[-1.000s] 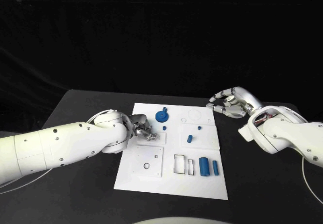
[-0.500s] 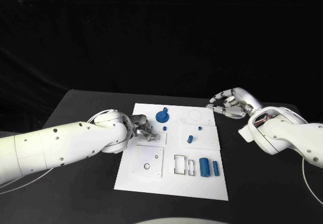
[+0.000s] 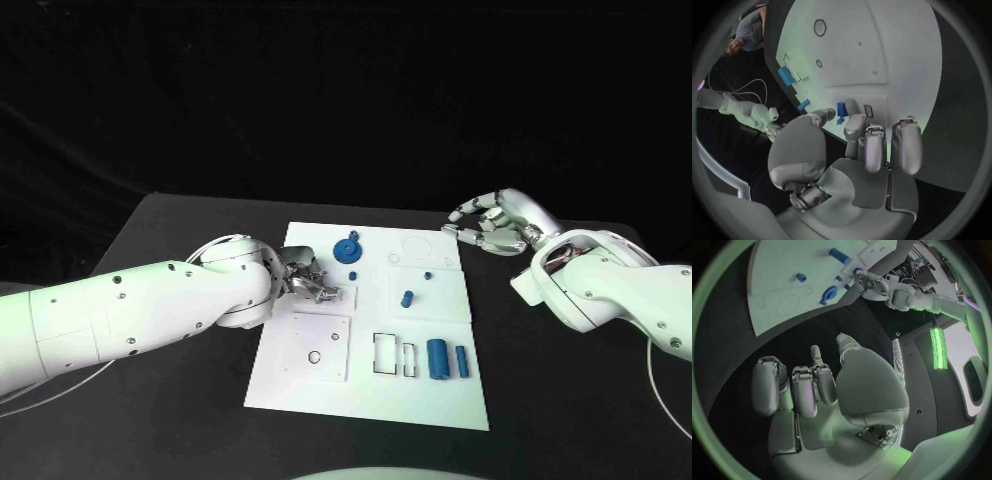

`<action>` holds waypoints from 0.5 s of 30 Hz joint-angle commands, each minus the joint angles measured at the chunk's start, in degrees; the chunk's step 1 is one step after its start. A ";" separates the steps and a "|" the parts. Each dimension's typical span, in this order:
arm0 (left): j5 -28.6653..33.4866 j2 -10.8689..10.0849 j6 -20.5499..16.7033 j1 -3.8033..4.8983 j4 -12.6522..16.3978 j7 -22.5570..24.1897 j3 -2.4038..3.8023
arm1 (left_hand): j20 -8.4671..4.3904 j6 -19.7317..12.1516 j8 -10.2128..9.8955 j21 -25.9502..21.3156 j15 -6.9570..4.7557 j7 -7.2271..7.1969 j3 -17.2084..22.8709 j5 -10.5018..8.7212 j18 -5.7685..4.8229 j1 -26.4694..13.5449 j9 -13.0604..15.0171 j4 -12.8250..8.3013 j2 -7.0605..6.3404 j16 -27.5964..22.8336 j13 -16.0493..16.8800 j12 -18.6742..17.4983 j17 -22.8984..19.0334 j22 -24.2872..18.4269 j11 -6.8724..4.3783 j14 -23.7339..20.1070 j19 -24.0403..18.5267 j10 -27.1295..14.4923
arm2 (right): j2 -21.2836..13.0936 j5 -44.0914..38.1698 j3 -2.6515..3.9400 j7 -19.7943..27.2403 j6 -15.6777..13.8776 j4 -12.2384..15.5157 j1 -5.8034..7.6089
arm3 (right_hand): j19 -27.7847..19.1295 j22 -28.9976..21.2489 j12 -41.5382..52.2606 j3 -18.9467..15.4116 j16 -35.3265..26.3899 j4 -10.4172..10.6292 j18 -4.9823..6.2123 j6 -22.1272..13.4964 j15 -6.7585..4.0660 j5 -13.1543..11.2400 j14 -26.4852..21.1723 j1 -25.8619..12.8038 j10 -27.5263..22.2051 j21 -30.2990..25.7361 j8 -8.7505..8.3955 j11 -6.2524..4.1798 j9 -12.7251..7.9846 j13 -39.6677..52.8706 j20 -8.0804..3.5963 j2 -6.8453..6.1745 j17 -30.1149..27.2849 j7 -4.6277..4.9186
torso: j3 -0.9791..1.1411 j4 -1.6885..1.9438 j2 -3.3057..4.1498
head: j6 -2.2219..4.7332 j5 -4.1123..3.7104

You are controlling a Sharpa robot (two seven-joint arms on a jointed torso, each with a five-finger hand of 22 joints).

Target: Assemble the parts on the task board

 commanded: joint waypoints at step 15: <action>0.05 -0.12 1.44 0.72 0.39 -0.35 0.78 | -0.19 0.38 -0.12 0.18 -0.20 0.11 -0.49 0.24 -0.55 -0.59 -0.07 0.02 0.02 0.19 0.01 0.15 15.06 0.90 -0.09 6.06 0.76 0.29 | 0.09 -0.58 0.00 0.34 0.53 -0.06 -0.13 | -0.06 5.47 -0.25 -0.44 -0.39 0.03 0.40 -0.44 -0.28 0.03 4.49 -0.68 -0.08 -0.23 0.28 -0.26 0.05 7.07 -0.39 0.10 8.36 -0.07 | 0.03 -0.01 0.03 | 0.33 0.08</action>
